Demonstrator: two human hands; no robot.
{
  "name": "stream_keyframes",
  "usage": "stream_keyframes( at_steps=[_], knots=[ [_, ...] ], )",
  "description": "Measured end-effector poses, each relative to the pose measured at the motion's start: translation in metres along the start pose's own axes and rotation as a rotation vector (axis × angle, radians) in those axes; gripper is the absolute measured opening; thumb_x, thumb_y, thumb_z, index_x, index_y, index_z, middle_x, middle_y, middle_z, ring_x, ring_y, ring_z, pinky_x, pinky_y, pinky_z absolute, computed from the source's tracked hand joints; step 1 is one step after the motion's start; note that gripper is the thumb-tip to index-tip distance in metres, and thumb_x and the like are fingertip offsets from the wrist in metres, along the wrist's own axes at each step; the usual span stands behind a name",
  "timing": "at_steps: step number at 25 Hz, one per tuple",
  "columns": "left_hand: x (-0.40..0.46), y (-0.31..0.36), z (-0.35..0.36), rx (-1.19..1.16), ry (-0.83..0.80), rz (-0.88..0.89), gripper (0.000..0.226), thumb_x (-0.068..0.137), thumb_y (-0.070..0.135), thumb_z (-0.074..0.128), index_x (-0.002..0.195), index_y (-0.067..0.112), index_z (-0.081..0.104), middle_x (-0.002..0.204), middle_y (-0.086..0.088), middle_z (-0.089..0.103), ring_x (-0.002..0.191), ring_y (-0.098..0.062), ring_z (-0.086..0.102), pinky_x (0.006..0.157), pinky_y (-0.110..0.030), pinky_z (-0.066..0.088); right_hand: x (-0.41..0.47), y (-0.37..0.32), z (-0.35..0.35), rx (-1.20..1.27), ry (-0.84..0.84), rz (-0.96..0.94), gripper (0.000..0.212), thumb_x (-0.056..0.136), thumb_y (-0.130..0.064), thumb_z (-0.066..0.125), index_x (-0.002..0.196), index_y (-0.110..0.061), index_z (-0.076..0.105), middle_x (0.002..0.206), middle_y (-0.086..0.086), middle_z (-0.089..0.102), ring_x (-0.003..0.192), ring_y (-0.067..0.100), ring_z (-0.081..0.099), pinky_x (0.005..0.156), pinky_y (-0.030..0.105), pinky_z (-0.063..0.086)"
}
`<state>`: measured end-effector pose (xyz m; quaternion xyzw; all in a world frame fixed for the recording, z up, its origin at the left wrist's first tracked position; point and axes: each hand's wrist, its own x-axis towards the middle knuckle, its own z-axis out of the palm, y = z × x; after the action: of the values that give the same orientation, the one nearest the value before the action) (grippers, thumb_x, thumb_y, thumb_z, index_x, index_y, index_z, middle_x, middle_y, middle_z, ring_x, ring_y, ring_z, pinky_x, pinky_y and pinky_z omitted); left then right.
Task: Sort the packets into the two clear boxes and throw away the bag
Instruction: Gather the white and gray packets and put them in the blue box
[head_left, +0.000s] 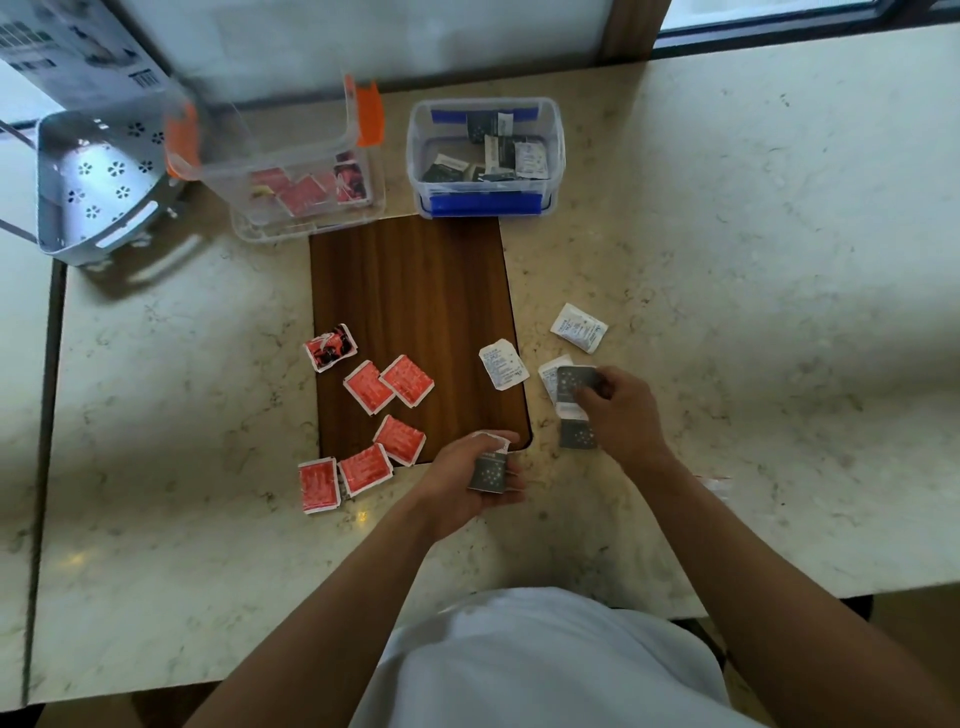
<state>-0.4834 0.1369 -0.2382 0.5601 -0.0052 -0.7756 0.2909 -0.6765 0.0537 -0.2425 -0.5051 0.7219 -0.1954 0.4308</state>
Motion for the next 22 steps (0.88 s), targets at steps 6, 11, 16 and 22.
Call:
stream_keyframes(
  at_steps=[6, 11, 16, 22],
  knots=[
    [-0.003, 0.004, 0.004, -0.033, 0.005, -0.048, 0.049, 0.103, 0.045, 0.045, 0.120, 0.004, 0.066, 0.095, -0.021, 0.073, 0.078, -0.030, 0.071, 0.074, -0.042, 0.061, -0.033, 0.006, 0.019, 0.535, -0.268, 0.266, 0.025, 0.088, -0.003, 0.070, 0.111, -0.013, 0.066, 0.115, 0.013, 0.070, 0.100, 0.027, 0.072, 0.082, 0.047, 0.062],
    [-0.008, -0.006, -0.001, 0.107, 0.009, 0.134, 0.033, 0.092, 0.019, 0.071, 0.120, 0.004, 0.064, 0.117, -0.020, 0.072, 0.102, -0.035, 0.073, 0.093, -0.047, 0.059, -0.049, -0.003, 0.035, 0.739, -0.321, 0.365, 0.030, 0.090, -0.001, 0.067, 0.118, -0.009, 0.062, 0.118, 0.017, 0.068, 0.098, 0.026, 0.071, 0.076, 0.037, 0.061],
    [0.003, -0.004, -0.004, 0.041, 0.330, 0.264, 0.028, 0.082, 0.000, 0.078, 0.108, 0.009, 0.070, 0.108, -0.015, 0.075, 0.096, -0.031, 0.075, 0.088, -0.045, 0.061, -0.057, -0.007, 0.049, 0.354, -0.347, 0.214, 0.052, 0.087, -0.012, 0.074, 0.131, -0.025, 0.049, 0.113, -0.004, 0.061, 0.096, 0.010, 0.063, 0.067, 0.020, 0.057],
    [0.005, -0.004, 0.001, 0.022, 0.219, 0.226, 0.022, 0.092, 0.000, 0.067, 0.113, 0.000, 0.071, 0.106, -0.019, 0.075, 0.088, -0.025, 0.076, 0.069, -0.030, 0.061, -0.068, -0.005, 0.059, 0.228, -0.455, 0.139, 0.054, 0.083, -0.020, 0.080, 0.129, -0.019, 0.052, 0.106, 0.003, 0.070, 0.072, 0.017, 0.071, 0.061, 0.031, 0.061]
  ],
)
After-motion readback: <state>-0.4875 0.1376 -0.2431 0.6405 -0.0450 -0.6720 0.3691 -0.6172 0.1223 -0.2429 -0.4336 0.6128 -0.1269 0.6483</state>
